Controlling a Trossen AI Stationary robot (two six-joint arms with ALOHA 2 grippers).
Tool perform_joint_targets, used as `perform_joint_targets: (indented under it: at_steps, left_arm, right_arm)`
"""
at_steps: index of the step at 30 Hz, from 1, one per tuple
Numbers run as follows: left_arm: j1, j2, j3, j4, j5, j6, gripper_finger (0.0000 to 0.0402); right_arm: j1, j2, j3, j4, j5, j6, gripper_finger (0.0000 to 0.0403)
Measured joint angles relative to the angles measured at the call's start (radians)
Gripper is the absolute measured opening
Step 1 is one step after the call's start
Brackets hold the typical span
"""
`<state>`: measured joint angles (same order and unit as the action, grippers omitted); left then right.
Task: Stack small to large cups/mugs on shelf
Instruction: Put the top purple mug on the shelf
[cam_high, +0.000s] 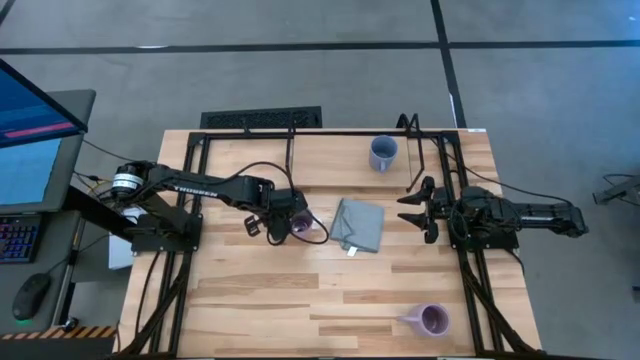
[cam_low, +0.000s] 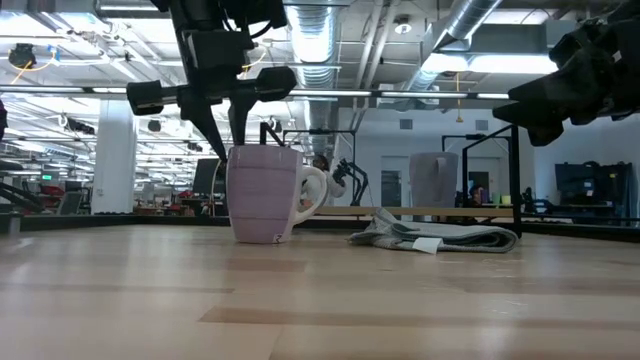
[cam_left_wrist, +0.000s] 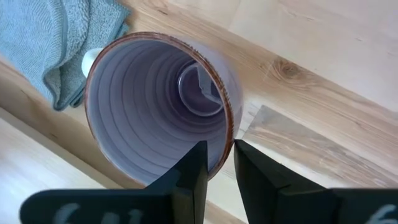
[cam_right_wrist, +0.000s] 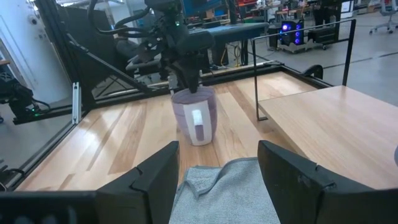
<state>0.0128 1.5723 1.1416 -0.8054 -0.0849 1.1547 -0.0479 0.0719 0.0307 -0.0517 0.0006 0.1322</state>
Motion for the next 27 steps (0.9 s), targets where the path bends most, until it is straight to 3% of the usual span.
perform_joint_targets:
  at_steps: [17,27]
  left_arm:
    - [0.000,0.000,0.000,-0.012,0.017,-0.052,0.0161]
    - [-0.010,0.000,0.000,-0.012,0.021,-0.105,0.0190]
  right_arm:
    - [0.000,0.000,0.000,0.000,0.000,0.000,0.0240]
    - [0.000,0.000,0.000,0.000,0.000,0.000,0.0240]
